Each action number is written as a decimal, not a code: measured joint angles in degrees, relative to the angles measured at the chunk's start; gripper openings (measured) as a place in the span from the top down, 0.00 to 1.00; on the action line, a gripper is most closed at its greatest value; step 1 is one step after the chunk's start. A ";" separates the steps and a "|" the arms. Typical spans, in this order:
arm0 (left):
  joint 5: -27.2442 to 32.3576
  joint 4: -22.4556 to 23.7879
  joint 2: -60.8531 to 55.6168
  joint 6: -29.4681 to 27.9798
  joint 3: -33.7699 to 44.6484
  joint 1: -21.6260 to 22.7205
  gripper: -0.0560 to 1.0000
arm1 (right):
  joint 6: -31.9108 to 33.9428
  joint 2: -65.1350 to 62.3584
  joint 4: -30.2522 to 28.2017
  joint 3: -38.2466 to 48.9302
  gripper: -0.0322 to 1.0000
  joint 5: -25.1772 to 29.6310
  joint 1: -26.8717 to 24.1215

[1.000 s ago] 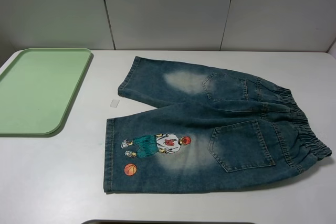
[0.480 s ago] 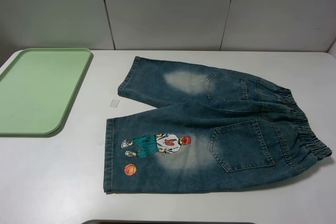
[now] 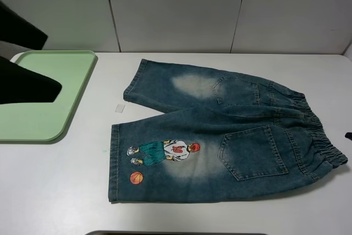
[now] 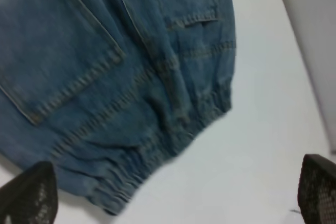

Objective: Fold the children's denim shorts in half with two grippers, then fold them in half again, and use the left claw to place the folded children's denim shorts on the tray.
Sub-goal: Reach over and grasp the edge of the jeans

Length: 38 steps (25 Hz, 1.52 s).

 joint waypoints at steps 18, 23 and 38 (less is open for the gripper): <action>-8.45 24.05 19.93 6.01 -2.14 -9.12 0.05 | -4.08 6.20 -13.52 20.91 0.30 -8.42 3.77; -8.56 24.05 25.85 6.06 -2.08 -9.12 0.05 | -4.08 10.76 -13.96 20.97 0.30 -9.51 3.77; -9.01 12.79 28.61 16.29 2.54 -9.12 0.05 | -3.83 28.12 -20.67 20.97 0.30 -23.09 3.77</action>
